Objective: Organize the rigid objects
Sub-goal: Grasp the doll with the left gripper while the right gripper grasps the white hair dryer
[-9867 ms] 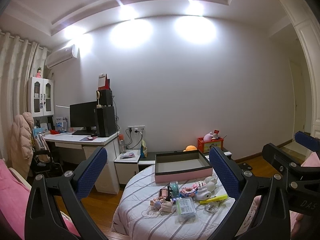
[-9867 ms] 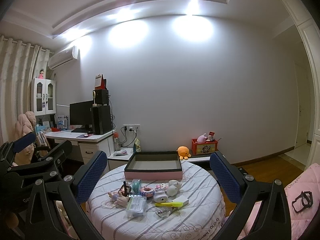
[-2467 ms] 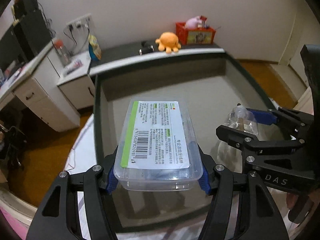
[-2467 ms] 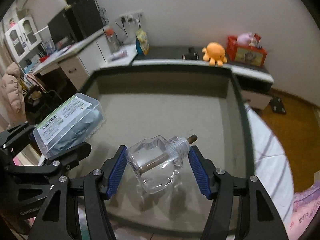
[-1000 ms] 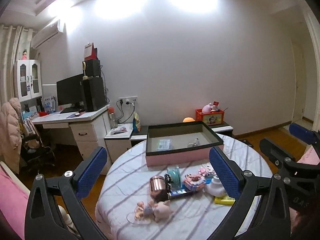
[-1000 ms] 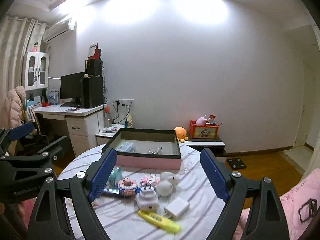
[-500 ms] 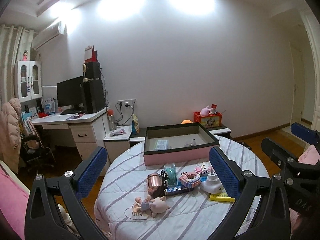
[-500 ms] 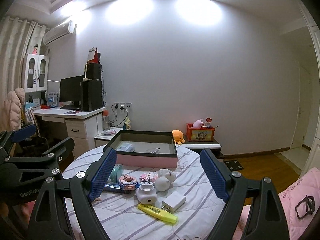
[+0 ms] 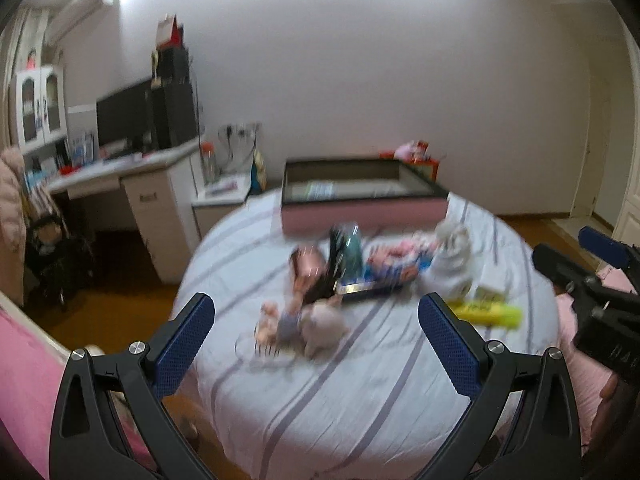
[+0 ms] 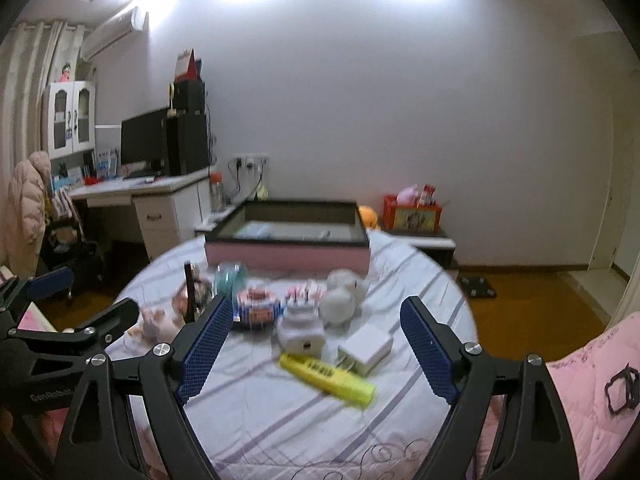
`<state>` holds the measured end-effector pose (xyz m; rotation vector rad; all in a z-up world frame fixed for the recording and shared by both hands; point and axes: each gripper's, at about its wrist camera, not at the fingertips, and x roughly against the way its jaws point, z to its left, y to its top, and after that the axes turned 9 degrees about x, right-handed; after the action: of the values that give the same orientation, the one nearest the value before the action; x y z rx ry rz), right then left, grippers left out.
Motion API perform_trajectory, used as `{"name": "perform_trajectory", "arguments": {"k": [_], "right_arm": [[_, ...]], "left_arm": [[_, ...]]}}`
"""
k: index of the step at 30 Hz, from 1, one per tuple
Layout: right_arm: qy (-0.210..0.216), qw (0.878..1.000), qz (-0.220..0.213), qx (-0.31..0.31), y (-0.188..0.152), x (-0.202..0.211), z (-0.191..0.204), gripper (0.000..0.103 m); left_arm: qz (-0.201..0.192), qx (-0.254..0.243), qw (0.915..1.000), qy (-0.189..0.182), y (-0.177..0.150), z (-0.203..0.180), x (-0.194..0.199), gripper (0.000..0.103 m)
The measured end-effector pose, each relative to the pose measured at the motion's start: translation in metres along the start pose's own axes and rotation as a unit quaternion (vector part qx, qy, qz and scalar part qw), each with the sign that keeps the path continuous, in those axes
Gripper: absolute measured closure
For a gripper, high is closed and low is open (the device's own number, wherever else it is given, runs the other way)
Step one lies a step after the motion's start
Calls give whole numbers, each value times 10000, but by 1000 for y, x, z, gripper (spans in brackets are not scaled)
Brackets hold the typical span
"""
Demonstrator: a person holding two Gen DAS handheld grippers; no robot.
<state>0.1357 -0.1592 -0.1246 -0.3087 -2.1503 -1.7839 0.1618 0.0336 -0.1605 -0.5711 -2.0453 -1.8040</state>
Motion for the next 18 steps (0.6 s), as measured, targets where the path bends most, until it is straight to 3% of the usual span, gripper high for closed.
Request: {"name": "perform_trajectory", "arguments": {"k": [7, 14, 18], "right_arm": [[97, 9990, 431, -86, -22, -30, -3, 16], [57, 9971, 743, -135, -32, -56, -10, 16], [0, 9963, 836, -193, -35, -67, -16, 16]], "left_arm": [[607, 233, 9978, 105, -18, 15, -43, 0], [841, 355, 9954, 284, -18, 27, -81, 0], [1059, 859, 9907, -9, -16, 41, -98, 0]]}}
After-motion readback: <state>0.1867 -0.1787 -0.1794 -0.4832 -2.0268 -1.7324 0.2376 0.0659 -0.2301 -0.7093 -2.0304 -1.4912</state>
